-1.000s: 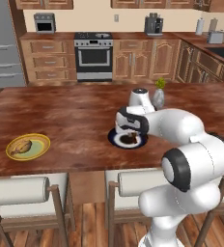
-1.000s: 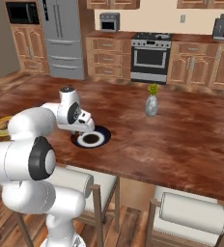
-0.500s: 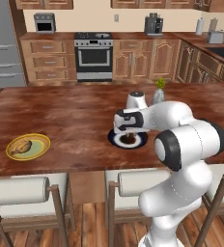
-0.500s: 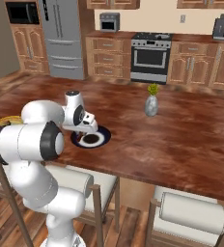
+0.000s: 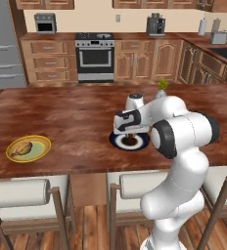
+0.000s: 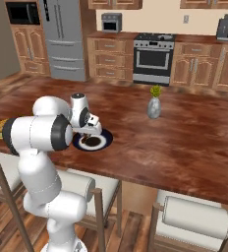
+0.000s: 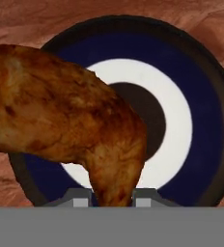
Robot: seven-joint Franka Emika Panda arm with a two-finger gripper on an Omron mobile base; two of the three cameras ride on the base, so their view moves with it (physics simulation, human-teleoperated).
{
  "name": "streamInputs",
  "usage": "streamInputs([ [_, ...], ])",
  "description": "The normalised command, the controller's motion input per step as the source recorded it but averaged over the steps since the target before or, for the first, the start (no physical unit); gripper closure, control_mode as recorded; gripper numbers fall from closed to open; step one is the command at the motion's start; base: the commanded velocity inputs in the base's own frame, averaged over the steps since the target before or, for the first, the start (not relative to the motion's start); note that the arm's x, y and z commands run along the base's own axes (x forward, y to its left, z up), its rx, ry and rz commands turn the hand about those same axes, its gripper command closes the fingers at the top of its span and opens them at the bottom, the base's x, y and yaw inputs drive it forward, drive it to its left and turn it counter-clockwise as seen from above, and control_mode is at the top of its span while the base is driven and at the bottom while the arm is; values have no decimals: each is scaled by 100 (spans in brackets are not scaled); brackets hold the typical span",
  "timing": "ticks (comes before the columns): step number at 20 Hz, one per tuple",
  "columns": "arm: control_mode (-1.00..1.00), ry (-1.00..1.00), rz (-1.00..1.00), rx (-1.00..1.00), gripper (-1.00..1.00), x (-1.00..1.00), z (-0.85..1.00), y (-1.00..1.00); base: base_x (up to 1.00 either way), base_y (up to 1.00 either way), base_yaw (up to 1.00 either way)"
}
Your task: Take the chicken drumsticks from the pan and place one on each plate on the dining counter.
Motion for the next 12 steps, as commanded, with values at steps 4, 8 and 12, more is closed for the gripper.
streamInputs([
  [4,-100,0,0,0,100,29,-27,0,0,0,0],
  [8,-100,0,0,0,100,22,-28,0,0,0,0],
  [12,-100,0,0,0,100,18,-25,0,0,0,0],
])
